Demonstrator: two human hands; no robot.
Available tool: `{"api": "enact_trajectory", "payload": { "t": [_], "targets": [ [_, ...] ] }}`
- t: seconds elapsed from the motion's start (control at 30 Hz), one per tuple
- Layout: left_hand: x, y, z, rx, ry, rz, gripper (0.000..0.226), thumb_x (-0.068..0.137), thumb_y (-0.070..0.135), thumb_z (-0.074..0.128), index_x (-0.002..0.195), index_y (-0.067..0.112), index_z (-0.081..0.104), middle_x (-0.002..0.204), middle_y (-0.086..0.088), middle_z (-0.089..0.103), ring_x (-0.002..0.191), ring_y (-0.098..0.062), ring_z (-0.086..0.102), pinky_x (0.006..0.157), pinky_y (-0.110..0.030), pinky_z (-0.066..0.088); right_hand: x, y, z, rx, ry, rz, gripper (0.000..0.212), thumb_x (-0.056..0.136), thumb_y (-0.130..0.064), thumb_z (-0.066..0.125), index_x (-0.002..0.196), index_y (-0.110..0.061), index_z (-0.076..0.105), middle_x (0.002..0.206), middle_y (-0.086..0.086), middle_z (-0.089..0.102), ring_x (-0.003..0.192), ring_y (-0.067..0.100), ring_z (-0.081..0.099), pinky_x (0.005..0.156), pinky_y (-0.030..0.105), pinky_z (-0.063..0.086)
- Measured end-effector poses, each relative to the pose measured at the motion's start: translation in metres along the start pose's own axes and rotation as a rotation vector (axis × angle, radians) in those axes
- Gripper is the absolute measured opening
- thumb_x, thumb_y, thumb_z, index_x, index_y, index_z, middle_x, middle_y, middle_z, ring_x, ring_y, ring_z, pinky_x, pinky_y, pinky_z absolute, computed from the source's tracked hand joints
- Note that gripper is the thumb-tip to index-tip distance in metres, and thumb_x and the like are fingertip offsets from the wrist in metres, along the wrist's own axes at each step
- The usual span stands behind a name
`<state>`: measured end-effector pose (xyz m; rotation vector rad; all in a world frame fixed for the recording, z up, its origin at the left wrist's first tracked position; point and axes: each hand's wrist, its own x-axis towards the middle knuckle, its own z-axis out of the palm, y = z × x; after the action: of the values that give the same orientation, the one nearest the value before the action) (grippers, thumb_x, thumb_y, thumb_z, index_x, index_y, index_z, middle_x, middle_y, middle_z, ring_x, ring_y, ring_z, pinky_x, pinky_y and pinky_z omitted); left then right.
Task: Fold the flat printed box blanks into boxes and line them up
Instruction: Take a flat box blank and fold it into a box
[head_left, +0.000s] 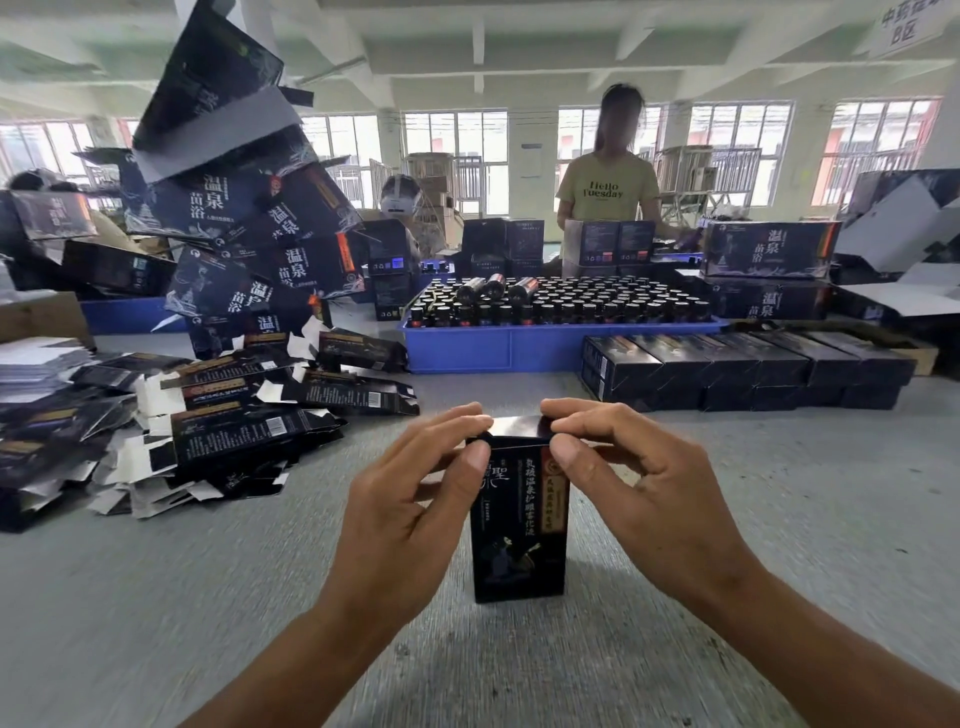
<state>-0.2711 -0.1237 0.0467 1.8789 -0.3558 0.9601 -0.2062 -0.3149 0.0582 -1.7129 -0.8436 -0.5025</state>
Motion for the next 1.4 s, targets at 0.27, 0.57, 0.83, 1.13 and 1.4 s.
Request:
{"api": "enact_trajectory", "payload": {
  "t": [0.27,0.57,0.83,1.13,1.4],
  "targets": [
    [0.006,-0.014,-0.004,0.248,-0.049,0.234,0.030,0.097,0.029,0.057,0.118,0.011,0.070,0.130,0.003,0.063,0.109,-0.004,0.065,0.076,-0.015,0.055,-0.001,0.009,0.004,-0.135,0.032,-0.064,0.025,0.096,-0.045,0.060,0.110,-0.028,0.071,0.121,-0.025,0.065,0.114,-0.005,0.061,0.087,0.012,0.051],
    [0.006,-0.028,-0.005,0.153,-0.146,-0.111,0.044,0.088,0.057,0.054,0.130,0.063,0.041,0.107,0.024,0.067,0.084,-0.003,0.072,0.063,-0.023,0.059,-0.014,0.014,0.018,-0.361,-0.216,0.131,0.084,0.087,-0.060,0.061,0.149,-0.058,0.004,0.149,-0.021,0.043,0.120,-0.003,0.054,0.103,0.036,0.050],
    [0.010,-0.044,-0.008,0.031,-0.073,-0.327,0.058,0.080,0.060,0.056,0.127,0.078,0.028,0.110,0.016,0.072,0.086,-0.003,0.073,0.073,-0.025,0.057,-0.030,0.015,0.046,-0.625,-0.424,0.097,0.067,0.082,-0.072,0.050,0.138,-0.046,0.024,0.163,-0.015,-0.003,0.130,0.015,0.043,0.106,0.037,0.047],
    [0.001,-0.069,0.004,0.648,-0.361,-0.316,0.060,0.096,0.066,0.031,0.152,0.052,0.014,0.136,0.017,0.051,0.113,-0.003,0.053,0.094,-0.030,0.048,0.023,0.076,0.028,-0.966,-0.348,0.190,0.048,0.101,-0.058,0.032,0.134,-0.033,0.055,0.148,-0.010,0.049,0.138,0.017,0.036,0.110,0.039,0.034],
    [0.002,-0.085,0.008,0.753,-0.428,-0.237,0.056,0.094,0.070,0.026,0.147,0.054,0.026,0.134,0.030,0.047,0.130,0.003,0.035,0.098,-0.020,0.039,0.086,0.143,0.026,-1.074,-0.291,0.111,0.033,0.105,-0.038,0.038,0.112,-0.024,0.067,0.118,-0.007,0.070,0.106,0.013,0.064,0.102,0.035,0.038]
  ]
}}
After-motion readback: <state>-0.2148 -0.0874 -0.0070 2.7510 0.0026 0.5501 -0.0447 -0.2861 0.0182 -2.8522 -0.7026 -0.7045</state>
